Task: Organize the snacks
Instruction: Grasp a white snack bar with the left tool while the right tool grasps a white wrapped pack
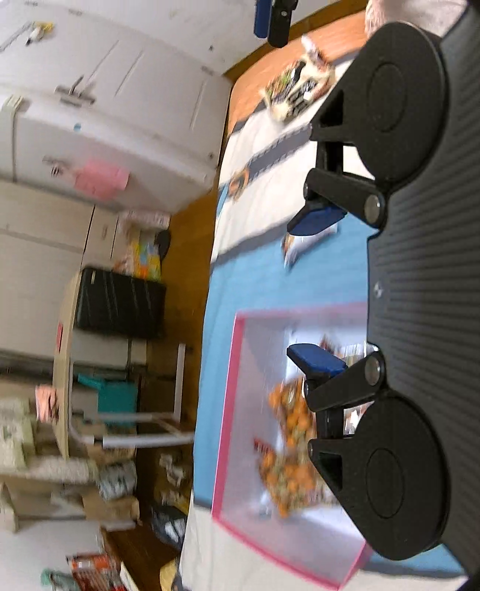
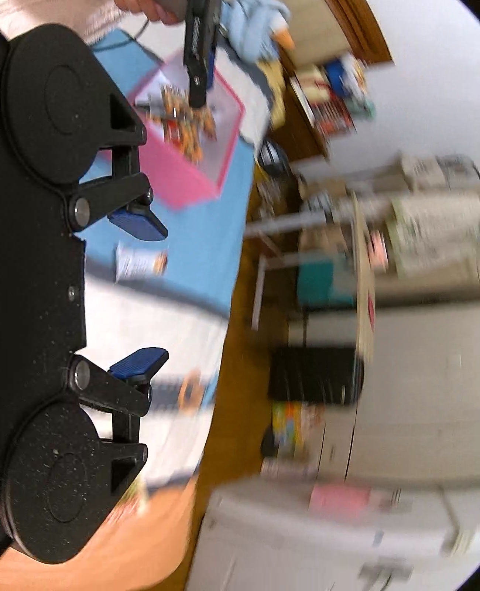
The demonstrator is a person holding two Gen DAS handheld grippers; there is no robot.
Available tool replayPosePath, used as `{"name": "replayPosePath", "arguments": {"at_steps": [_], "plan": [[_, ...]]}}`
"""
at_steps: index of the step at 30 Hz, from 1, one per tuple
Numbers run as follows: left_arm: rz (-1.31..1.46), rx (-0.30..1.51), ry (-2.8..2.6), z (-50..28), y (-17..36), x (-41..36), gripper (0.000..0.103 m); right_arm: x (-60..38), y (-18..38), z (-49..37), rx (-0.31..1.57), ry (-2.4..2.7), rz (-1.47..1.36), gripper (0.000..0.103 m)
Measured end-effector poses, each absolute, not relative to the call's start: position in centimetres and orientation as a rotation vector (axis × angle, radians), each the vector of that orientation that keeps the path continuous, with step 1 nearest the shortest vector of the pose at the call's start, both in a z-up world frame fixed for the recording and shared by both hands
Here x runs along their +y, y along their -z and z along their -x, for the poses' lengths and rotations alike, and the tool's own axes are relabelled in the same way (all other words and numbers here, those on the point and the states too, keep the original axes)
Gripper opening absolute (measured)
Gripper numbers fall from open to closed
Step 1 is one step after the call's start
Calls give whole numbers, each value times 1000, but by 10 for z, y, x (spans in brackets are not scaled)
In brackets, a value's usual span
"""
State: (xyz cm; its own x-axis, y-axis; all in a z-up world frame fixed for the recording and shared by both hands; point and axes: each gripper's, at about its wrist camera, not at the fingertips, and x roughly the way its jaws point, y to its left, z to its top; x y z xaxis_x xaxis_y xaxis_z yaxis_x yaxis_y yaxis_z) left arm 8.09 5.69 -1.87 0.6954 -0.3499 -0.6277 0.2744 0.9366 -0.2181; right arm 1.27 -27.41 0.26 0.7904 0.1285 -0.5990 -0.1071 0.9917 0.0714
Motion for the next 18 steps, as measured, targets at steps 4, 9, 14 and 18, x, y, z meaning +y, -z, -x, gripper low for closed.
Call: {"name": "replayPosePath", "arguments": {"at_steps": [4, 9, 14, 18], "plan": [[99, 756, 398, -77, 27, 21, 63, -316, 16, 11, 639, 10, -74, 75], [85, 817, 404, -89, 43, -19, 65, -352, 57, 20, 678, 117, -94, 80], [135, 908, 364, -127, 71, -49, 65, -375, 94, 17, 672, 222, -91, 89], [128, 941, 295, -156, 101, -77, 67, -403, 119, 11, 663, 294, -170, 89]]}}
